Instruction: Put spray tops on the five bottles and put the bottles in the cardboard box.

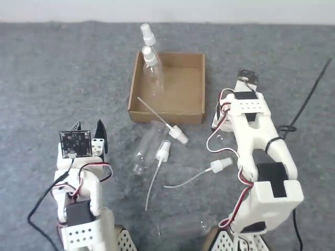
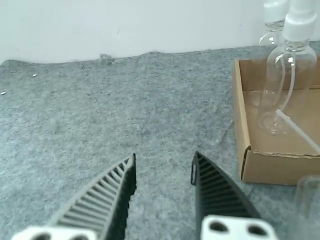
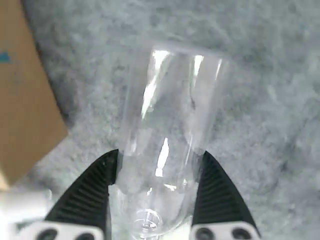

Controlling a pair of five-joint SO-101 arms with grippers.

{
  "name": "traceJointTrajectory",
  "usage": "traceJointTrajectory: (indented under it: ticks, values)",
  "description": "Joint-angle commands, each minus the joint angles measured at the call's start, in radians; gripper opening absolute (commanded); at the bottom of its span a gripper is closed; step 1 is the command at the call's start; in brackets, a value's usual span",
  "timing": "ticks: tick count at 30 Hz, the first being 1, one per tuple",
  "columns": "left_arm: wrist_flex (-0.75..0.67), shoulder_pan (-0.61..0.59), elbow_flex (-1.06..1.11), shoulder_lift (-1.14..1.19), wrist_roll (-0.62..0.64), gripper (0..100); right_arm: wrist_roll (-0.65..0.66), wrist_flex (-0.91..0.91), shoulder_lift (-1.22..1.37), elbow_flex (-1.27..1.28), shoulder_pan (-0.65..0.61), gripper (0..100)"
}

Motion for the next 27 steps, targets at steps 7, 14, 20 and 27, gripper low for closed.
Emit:
traceJointTrajectory:
  ticks: [7,14,20,27]
  values:
    - [-0.032,-0.006,-0.013,-0.014,-0.014,17,-0.321,0.102,-0.191,-0.054,0.010,0.9]
    - [-0.032,-0.008,-0.013,-0.014,-0.014,17,-0.523,0.179,-0.243,-0.052,0.008,0.9]
    - [-0.032,-0.008,-0.013,-0.014,-0.015,17,-0.623,0.180,-0.242,-0.049,0.016,1.3]
    - [-0.031,-0.008,-0.013,-0.014,-0.017,17,-0.700,0.061,-0.242,0.049,0.015,1.3]
